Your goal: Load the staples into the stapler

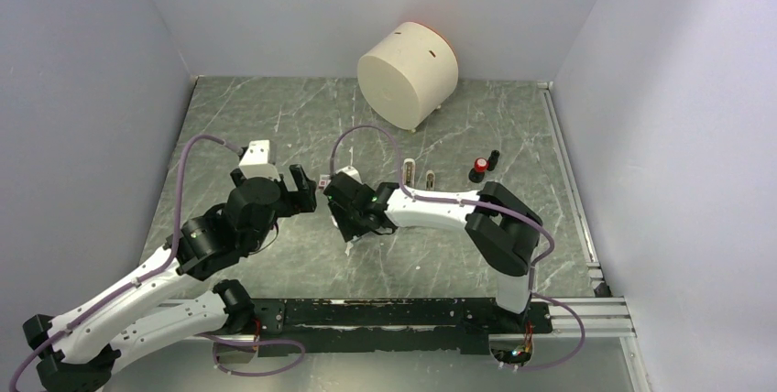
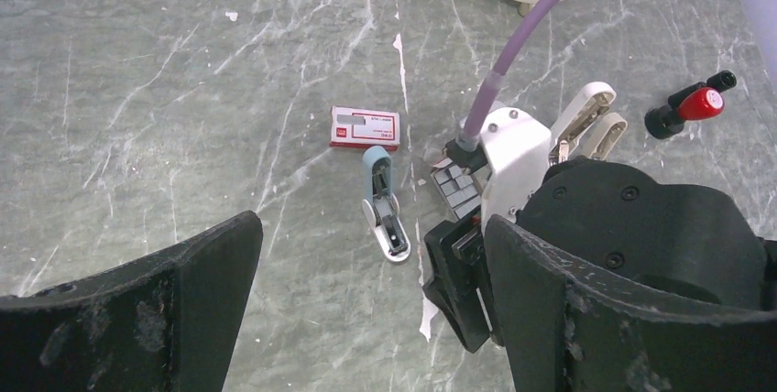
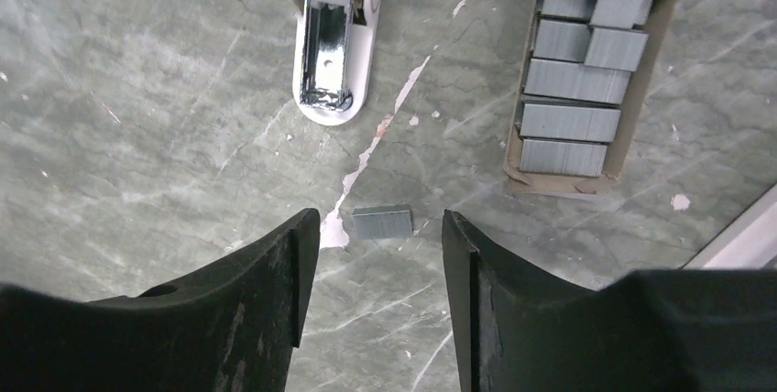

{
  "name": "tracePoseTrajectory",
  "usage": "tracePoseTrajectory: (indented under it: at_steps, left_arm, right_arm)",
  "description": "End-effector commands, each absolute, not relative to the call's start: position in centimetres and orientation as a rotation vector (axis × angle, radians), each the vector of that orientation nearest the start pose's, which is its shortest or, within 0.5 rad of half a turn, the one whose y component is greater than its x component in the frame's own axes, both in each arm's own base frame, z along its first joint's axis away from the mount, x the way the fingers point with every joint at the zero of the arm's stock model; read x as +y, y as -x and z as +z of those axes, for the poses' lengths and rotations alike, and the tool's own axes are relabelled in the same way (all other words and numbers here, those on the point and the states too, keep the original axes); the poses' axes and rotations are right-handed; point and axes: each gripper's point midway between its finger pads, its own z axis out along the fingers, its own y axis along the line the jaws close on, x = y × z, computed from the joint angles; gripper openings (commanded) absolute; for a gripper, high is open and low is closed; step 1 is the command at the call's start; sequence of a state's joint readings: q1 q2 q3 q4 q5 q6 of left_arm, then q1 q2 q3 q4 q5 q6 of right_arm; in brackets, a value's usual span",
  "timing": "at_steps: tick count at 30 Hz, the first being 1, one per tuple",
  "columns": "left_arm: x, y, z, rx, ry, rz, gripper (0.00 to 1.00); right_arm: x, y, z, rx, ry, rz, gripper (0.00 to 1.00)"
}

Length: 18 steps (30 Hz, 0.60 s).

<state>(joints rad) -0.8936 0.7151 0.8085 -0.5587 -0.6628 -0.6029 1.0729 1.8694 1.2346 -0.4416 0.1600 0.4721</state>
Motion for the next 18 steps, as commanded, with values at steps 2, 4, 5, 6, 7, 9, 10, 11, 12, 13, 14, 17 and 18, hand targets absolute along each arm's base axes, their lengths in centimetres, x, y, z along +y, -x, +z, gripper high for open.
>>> tracePoseTrajectory:
  at_steps: [2, 4, 5, 6, 7, 9, 10, 11, 12, 13, 14, 17, 18]
  left_arm:
    - [-12.8, -22.5, 24.6, 1.908, 0.175, -0.317, 0.95]
    - [-12.6, -22.5, 24.6, 1.907, 0.183, -0.313, 0.95]
    - [-12.6, -22.5, 24.6, 1.906, 0.186, -0.316, 0.95]
    - [-12.5, -22.4, 24.6, 1.905, 0.190, -0.317, 0.95]
    - [-12.5, -22.4, 24.6, 1.902, 0.193, -0.321, 0.95]
    - [-12.5, -22.4, 24.6, 1.899, 0.197, -0.325, 0.95]
    - [-12.4, -22.3, 24.7, 1.896, 0.199, -0.328, 0.95]
    - [-12.4, -22.3, 24.7, 1.896, 0.200, -0.328, 0.95]
    - [-12.4, -22.3, 24.7, 1.895, 0.201, -0.328, 0.95]
    - [-12.4, -22.3, 24.7, 1.894, 0.199, -0.330, 0.95]
    - [-12.4, -22.3, 24.7, 1.895, 0.198, -0.331, 0.95]
    - [-12.5, -22.3, 24.6, 1.902, 0.196, -0.326, 0.95]
    - [-12.5, -22.3, 24.5, 1.904, 0.195, -0.325, 0.95]
  right_arm:
    - [36.6, -21.5, 4.4, 2.553, 0.518, 0.305, 0.54]
    - [36.3, -21.4, 3.7, 2.580, 0.457, 0.265, 0.50]
    - [36.2, -21.3, 3.3, 2.592, 0.437, 0.254, 0.49]
    - [36.1, -21.2, 2.9, 2.598, 0.414, 0.245, 0.48]
    - [35.9, -21.2, 2.7, 2.600, 0.389, 0.235, 0.47]
    - [35.9, -21.1, 2.4, 2.597, 0.358, 0.230, 0.47]
    - [35.8, -21.1, 2.3, 2.597, 0.347, 0.221, 0.47]
    - [35.9, -21.2, 2.2, 2.597, 0.339, 0.221, 0.48]
    - [36.0, -21.2, 2.1, 2.596, 0.338, 0.222, 0.49]
    - [36.1, -21.3, 2.1, 2.594, 0.333, 0.216, 0.49]
    - [36.1, -21.4, 2.1, 2.592, 0.321, 0.208, 0.49]
    - [36.0, -21.8, 2.3, 2.575, 0.266, 0.190, 0.49]
    - [36.0, -21.8, 2.3, 2.569, 0.258, 0.194, 0.50]
